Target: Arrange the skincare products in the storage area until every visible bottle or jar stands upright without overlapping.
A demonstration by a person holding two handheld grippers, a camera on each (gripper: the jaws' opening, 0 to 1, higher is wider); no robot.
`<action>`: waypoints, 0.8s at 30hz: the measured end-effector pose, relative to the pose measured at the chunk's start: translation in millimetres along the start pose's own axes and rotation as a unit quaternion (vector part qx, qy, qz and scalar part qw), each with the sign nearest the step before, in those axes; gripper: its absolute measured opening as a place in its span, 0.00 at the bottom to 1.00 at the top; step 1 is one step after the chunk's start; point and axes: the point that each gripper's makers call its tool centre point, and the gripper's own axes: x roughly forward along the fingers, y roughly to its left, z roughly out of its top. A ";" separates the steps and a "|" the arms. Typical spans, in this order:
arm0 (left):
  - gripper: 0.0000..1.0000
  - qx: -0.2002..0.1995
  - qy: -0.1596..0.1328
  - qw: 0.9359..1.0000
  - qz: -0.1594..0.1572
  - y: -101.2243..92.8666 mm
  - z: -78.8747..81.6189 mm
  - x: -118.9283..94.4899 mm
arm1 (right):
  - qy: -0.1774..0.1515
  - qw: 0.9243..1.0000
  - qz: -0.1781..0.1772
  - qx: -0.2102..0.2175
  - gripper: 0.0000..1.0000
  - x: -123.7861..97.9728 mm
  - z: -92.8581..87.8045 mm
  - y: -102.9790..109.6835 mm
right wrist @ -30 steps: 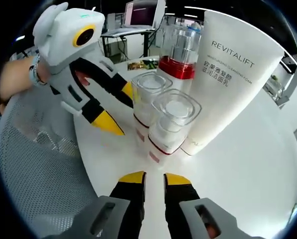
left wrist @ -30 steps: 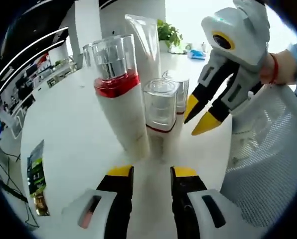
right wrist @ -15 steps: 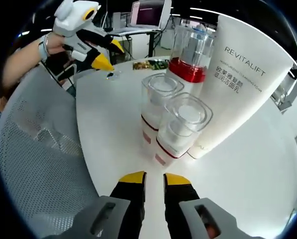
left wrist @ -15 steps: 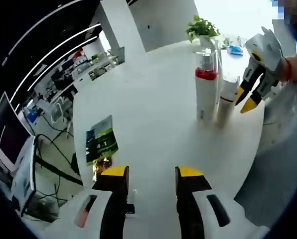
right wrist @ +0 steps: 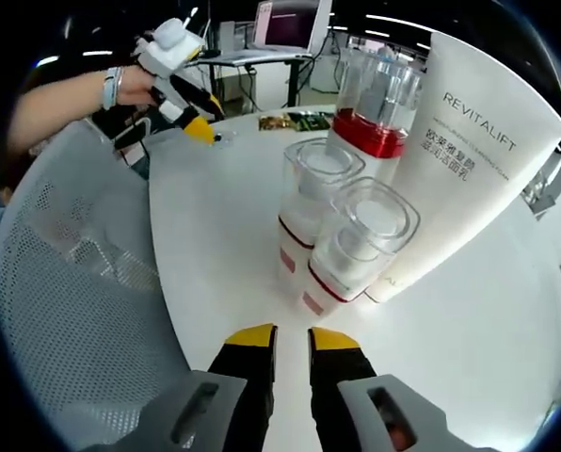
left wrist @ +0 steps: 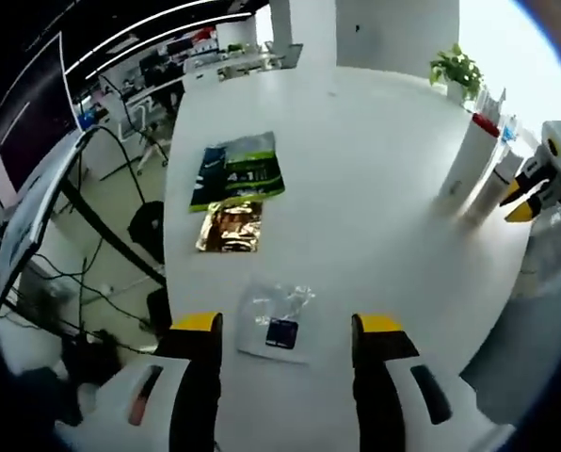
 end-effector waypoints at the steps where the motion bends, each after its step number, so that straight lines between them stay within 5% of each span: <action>1: 0.58 0.002 0.006 1.000 -0.007 -0.9 -0.9 2.3 | -0.001 1.000 0.001 0.000 0.07 0.0 0.2 0.2; 11: 0.57 0.022 0.065 0.997 -0.031 -4.0 -14.3 18.0 | -0.001 1.000 0.002 -0.003 0.07 -0.4 0.6 1.2; 13: 0.55 0.008 0.056 0.997 -0.050 -8.9 -12.3 19.1 | -0.002 1.000 0.001 -0.002 0.07 -0.9 1.1 0.7; 24: 0.54 0.003 0.034 0.998 -0.045 -4.3 -6.9 20.1 | 0.001 1.000 0.001 -0.009 0.07 -0.1 0.5 1.6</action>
